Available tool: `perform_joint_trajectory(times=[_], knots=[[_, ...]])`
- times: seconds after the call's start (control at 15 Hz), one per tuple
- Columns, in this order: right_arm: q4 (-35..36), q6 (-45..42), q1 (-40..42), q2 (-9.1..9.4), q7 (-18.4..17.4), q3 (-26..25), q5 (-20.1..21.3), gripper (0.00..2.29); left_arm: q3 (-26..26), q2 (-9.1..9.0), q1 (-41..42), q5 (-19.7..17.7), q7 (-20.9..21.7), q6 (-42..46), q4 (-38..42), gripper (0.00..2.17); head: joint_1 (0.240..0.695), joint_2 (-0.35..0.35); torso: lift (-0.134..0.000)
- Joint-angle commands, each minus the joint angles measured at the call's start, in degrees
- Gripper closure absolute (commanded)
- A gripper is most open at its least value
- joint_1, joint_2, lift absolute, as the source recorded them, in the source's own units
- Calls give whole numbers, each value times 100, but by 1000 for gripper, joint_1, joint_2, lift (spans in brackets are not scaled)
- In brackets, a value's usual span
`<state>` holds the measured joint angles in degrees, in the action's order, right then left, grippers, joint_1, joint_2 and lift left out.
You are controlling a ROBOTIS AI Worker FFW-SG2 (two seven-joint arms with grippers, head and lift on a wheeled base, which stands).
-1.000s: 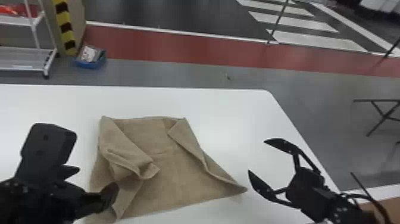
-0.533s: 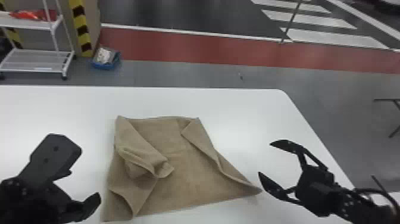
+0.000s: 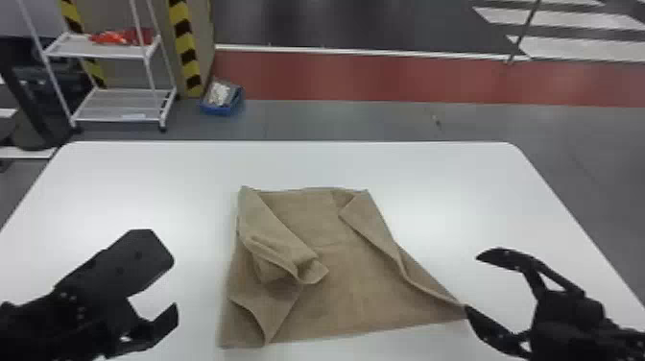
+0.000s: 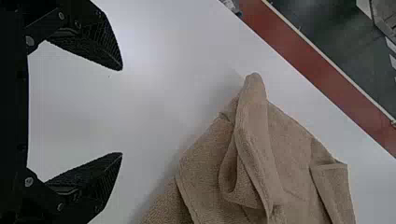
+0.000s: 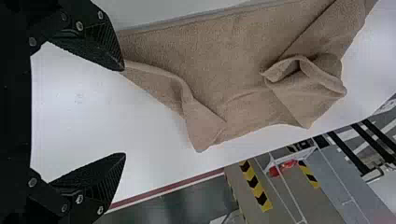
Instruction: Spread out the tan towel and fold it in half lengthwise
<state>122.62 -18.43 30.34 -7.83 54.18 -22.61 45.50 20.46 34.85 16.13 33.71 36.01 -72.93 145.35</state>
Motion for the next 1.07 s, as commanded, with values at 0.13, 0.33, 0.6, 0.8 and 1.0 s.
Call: perform_joint_trajectory(times=[0.13,0.33,0.6,0.8,1.0], knots=[[60,187,104,-17,215,249,609,346,19,233,109,4,29,37,134,269,695,-62,-128],[69,204,51,-43,365,486,908,441,10,233,153,4,47,37,195,269,695,-60,-128],[77,521,-28,-61,462,495,961,441,-25,233,153,-4,73,20,222,269,695,-54,-128],[77,837,-107,-87,462,424,794,441,-16,233,136,-4,99,37,213,269,695,-65,-128],[-10,1118,-213,-79,453,477,706,441,-25,215,118,-4,117,55,204,269,695,-84,-128]])
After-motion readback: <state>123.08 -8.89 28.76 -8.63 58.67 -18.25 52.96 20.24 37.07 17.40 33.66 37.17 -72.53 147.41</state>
